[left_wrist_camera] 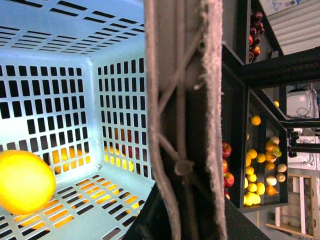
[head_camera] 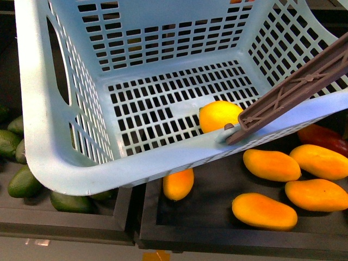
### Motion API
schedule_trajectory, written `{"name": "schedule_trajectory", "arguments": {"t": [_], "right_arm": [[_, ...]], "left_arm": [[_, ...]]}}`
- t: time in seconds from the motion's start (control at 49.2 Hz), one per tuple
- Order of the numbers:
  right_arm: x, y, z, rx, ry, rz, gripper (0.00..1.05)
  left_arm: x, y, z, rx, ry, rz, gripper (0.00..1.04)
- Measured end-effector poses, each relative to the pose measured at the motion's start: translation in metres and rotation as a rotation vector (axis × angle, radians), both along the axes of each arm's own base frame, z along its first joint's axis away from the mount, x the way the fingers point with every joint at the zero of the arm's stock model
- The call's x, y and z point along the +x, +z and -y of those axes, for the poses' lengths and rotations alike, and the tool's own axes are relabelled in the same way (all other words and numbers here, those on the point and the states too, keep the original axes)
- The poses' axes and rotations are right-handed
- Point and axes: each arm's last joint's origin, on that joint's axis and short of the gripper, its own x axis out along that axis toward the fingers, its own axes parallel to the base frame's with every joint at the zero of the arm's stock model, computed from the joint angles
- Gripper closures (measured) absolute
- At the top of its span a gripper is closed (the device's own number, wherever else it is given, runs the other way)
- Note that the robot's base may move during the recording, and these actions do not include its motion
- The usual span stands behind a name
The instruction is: Pick lemon and mango into basket
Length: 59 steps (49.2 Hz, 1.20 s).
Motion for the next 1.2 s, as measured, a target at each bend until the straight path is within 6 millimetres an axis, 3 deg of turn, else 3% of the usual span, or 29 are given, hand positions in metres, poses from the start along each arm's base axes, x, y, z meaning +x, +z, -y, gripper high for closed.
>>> {"name": "schedule_trajectory", "arguments": {"t": [0.386, 0.65, 0.995, 1.198], "right_arm": [[0.003, -0.036, -0.002, 0.045, -0.031, -0.079, 0.09], [0.022, -0.054, -0.003, 0.046, -0.035, -0.116, 0.09], [0.059, -0.059, -0.012, 0.035, -0.01, -0.107, 0.09], [0.065, -0.064, -0.012, 0.036, -0.018, -0.114, 0.09]], "left_arm": [[0.0, 0.0, 0.0, 0.0, -0.001, 0.0, 1.0], [0.0, 0.0, 0.0, 0.0, 0.0, 0.0, 1.0], [0.0, 0.0, 0.0, 0.0, -0.001, 0.0, 1.0], [0.0, 0.0, 0.0, 0.0, 0.0, 0.0, 1.0]]}}
